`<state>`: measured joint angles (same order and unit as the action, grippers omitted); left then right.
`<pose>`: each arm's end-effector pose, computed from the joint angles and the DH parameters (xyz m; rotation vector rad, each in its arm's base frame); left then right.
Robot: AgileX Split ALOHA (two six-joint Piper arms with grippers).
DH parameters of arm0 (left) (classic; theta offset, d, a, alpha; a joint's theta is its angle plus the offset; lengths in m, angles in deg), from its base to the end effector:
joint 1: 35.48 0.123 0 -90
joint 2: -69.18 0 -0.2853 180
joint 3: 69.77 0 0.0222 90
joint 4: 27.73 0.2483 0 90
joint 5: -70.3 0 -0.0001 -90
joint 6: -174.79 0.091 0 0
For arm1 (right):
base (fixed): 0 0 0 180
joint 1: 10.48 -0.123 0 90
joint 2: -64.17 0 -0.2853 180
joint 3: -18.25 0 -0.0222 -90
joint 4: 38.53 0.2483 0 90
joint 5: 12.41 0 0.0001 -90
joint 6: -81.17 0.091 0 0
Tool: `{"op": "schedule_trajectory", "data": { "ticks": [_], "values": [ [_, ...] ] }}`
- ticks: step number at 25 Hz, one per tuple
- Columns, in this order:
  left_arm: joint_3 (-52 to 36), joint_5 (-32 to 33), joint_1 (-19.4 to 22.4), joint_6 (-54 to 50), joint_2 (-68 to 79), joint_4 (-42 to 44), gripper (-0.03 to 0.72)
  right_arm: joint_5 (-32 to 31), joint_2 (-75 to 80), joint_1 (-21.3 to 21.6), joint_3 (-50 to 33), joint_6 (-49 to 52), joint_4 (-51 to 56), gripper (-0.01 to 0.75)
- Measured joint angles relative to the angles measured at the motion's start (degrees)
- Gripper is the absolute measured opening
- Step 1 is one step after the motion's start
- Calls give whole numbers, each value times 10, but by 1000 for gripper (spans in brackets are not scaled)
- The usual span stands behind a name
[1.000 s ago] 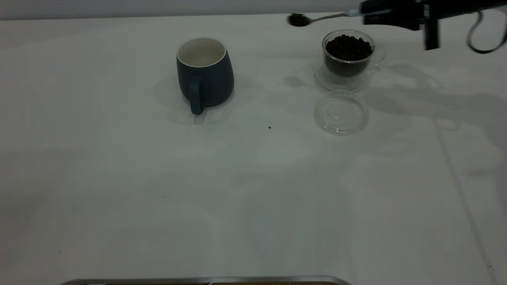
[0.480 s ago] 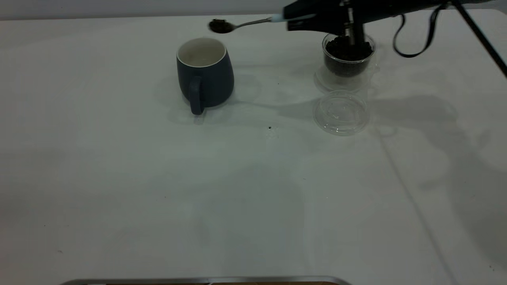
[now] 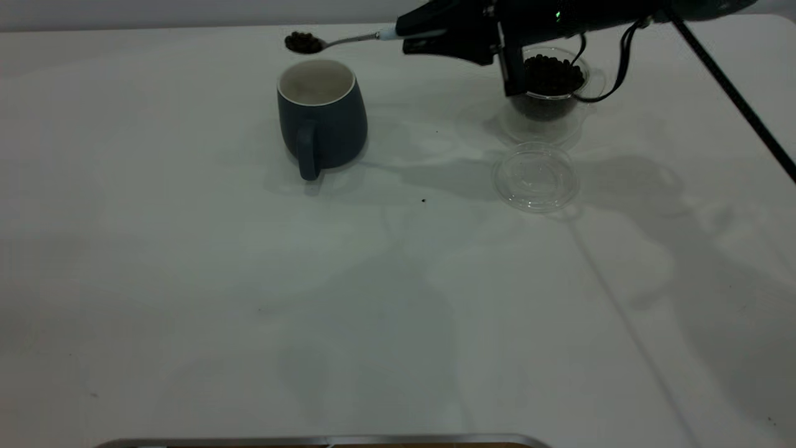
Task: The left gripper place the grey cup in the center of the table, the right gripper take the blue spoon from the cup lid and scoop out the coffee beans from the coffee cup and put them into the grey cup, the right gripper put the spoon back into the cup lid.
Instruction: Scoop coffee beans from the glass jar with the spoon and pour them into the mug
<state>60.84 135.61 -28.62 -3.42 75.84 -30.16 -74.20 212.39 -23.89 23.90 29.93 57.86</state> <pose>-0.0117 -0.0049 0.2658 -0.0895 2.1157 0.0385 0.4136 0.1806 0.0609 0.1818 2.4619 1.7734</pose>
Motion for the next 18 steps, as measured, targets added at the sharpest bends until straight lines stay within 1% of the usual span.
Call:
{"op": "schedule_trajectory", "data": {
  "ticks": [7,14,18],
  "values": [
    [0,0,0,0,0,0,466,53,5,-13,0,-8,7,105],
    [0,0,0,0,0,0,466,113,5,-20,0,-42,17,105],
    [0,0,0,0,0,0,466,124,5,-20,0,-75,34,105]
  ]
}}
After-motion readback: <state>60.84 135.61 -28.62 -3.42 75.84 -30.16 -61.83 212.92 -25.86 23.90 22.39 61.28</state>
